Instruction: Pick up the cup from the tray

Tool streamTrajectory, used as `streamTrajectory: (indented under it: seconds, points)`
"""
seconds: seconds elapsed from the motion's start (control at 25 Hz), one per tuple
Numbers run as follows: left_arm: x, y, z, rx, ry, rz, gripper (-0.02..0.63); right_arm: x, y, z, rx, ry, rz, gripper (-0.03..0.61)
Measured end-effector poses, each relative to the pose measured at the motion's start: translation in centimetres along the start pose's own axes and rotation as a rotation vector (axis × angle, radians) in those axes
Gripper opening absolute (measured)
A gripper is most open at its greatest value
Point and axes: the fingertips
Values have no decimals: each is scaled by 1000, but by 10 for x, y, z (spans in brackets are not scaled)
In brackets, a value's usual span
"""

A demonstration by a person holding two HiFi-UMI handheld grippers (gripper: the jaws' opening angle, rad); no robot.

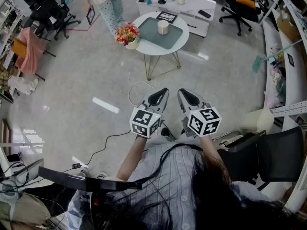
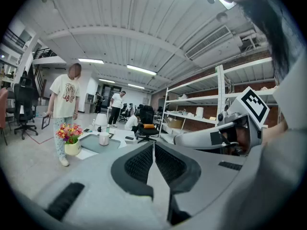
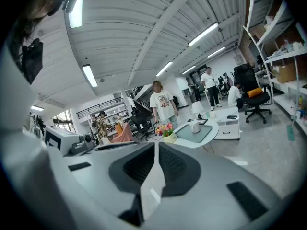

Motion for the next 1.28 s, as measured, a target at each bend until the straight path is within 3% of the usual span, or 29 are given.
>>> streamTrajectory:
  seconds: [0.76,1.04,1.28]
  points:
    - [0,9,-17,2,34,-34,14,-9,5,5,-7,56,6,43]
    - [-16,12,-36,65,4,-32,14,-31,5,16,-10,31,-17,43]
    - [-42,9,-60,41,-41,-35,15,-61,-8,44,-22,26,-19,43]
Point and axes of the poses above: the fingertips, and each gripper's own axes: x backward along the fingers, z to its right, y out of its underside, and after that the axes turned 8 degrees about z, right-handed
